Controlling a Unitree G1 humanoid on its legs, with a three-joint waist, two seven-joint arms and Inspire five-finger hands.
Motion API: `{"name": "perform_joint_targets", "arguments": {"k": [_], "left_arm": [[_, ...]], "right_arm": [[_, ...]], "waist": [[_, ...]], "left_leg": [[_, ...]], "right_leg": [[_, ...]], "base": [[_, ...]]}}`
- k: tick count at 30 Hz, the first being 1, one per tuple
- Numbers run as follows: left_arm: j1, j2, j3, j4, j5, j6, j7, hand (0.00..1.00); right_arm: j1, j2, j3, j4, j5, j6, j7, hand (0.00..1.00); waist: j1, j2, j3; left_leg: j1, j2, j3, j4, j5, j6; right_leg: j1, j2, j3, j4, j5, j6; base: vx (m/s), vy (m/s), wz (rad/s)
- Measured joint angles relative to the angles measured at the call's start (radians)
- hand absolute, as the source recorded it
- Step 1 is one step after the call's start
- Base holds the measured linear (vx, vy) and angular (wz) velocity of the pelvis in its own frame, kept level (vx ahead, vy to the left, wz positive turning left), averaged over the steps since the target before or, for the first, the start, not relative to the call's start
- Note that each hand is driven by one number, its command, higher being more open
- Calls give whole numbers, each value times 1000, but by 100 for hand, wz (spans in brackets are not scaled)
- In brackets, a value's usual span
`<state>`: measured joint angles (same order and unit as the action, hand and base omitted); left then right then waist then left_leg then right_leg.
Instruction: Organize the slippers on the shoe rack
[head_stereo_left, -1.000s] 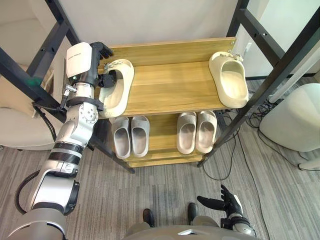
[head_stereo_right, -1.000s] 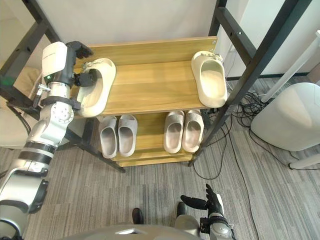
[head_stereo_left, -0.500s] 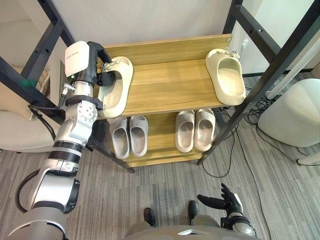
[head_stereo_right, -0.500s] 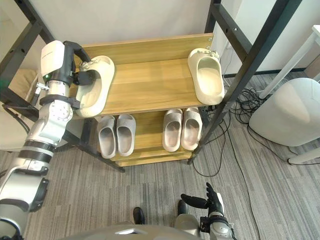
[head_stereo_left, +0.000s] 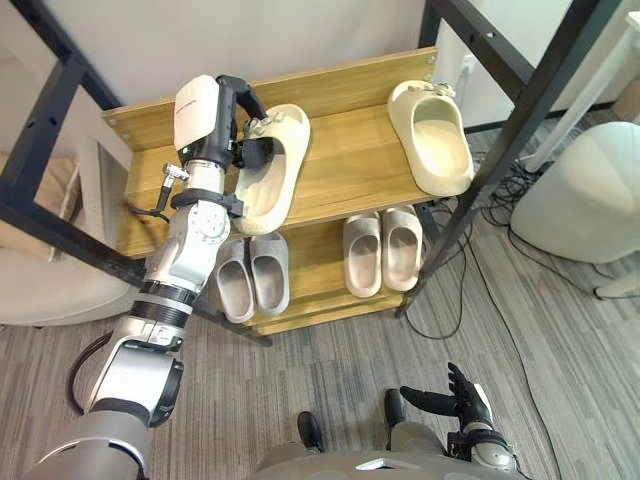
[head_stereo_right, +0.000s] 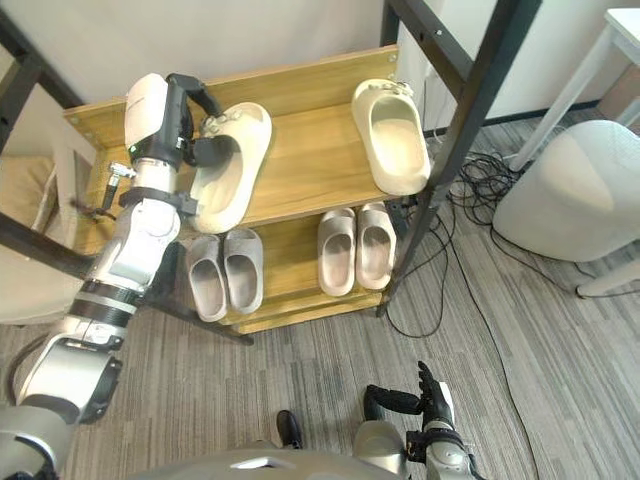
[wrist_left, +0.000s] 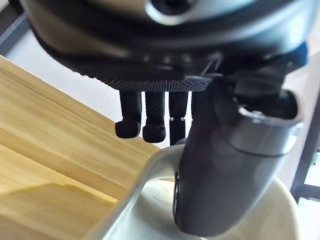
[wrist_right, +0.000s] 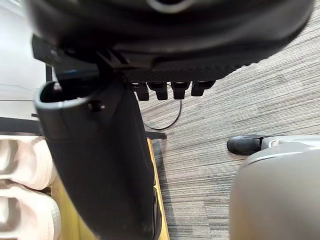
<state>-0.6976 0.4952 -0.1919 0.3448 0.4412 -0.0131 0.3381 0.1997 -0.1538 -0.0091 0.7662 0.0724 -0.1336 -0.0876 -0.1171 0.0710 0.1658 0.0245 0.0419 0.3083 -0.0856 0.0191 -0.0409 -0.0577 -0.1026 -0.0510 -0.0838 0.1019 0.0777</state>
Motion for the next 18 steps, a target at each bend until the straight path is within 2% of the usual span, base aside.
{"name": "perform_joint_targets", "arguments": {"k": [2, 3, 9, 10, 18], "left_arm": [[-40, -19, -23, 4, -3, 0, 0, 0], [-64, -31, -42, 4, -11, -1, -1, 0], [-117, -67, -61, 29, -45, -1, -2, 0], [-130, -72, -61, 39, -55, -1, -1, 100], [-189, -85, -61, 74, -88, -1, 0, 100]], "right_arm": [[5, 0, 0, -11, 4, 0, 0, 100], [5, 3, -1, -13, 8, 0, -1, 100], [15, 3, -2, -28, 9, 0, -3, 100], [15, 3, -4, -28, 9, 0, -4, 100], [15, -1, -9, -35, 11, 0, -4, 100]], "waist": [[-14, 1, 3], [-32, 2, 7], [-64, 9, 20], [-67, 9, 27], [-64, 14, 36]], "left_leg": [[-6, -4, 18, 0, -2, 4], [-6, -5, 27, 0, -5, 7], [-8, -8, 46, 1, -9, 14], [-9, -7, 47, 3, -10, 14], [-38, -14, 39, 5, -7, 17]], "right_leg": [[-13, -2, 23, 0, 6, 3], [-18, -3, 31, 0, 9, 5], [-35, -3, 61, 0, 14, 7], [-35, -2, 62, 0, 15, 7], [-62, -11, 55, 0, 21, 13]], "base": [[-11, 29, -26], [-6, 16, -23], [-25, 14, -15], [-53, 6, -3], [-31, 11, 2]]}}
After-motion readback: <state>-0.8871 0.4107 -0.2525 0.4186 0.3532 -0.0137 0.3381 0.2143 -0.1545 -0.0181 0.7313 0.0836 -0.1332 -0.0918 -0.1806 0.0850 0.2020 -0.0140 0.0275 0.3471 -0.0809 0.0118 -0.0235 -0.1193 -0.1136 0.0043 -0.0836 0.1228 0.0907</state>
